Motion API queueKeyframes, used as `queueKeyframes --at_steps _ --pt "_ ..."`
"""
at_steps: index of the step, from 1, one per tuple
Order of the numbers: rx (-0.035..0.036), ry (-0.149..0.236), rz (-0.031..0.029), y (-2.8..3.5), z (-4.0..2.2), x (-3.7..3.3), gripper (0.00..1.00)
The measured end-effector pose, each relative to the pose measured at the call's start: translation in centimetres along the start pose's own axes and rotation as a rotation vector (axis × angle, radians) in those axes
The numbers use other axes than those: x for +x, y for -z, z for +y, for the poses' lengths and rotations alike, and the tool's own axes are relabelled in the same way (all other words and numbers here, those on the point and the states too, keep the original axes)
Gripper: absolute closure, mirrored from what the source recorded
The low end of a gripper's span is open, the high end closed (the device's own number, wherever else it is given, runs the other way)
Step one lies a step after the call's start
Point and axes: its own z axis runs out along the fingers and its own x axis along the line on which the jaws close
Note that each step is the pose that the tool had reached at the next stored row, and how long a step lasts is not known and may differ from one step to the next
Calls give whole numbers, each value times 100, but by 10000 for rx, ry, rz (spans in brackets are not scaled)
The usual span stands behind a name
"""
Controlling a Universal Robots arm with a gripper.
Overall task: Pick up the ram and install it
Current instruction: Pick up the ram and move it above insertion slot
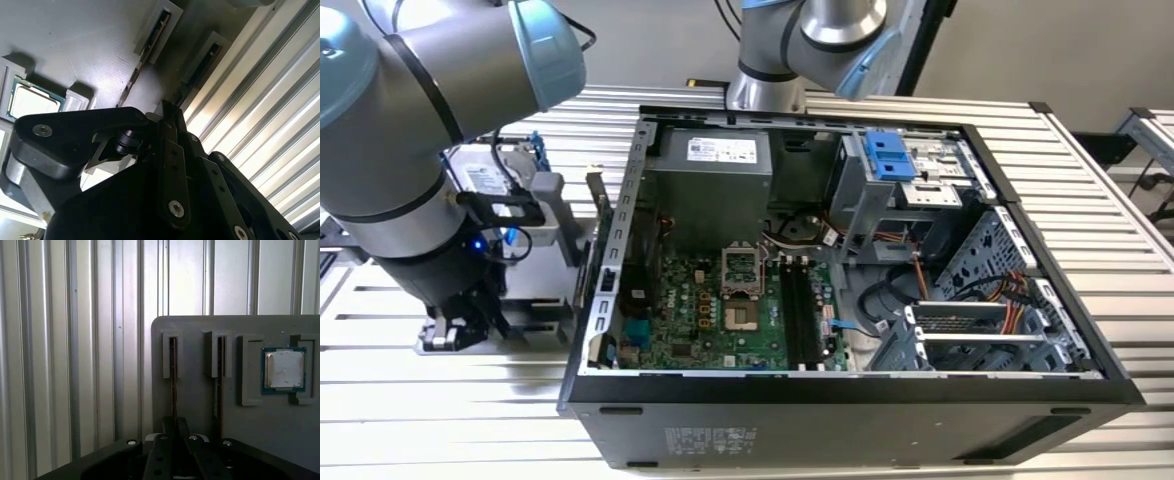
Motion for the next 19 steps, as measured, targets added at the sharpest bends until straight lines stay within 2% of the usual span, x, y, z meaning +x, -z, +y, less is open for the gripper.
queueKeyframes --at_steps 4,6,19 --pt "2 0 -1 1 0 1 100" --pt "-1 0 1 23 1 2 100" --pt "0 0 1 275 0 -2 100"
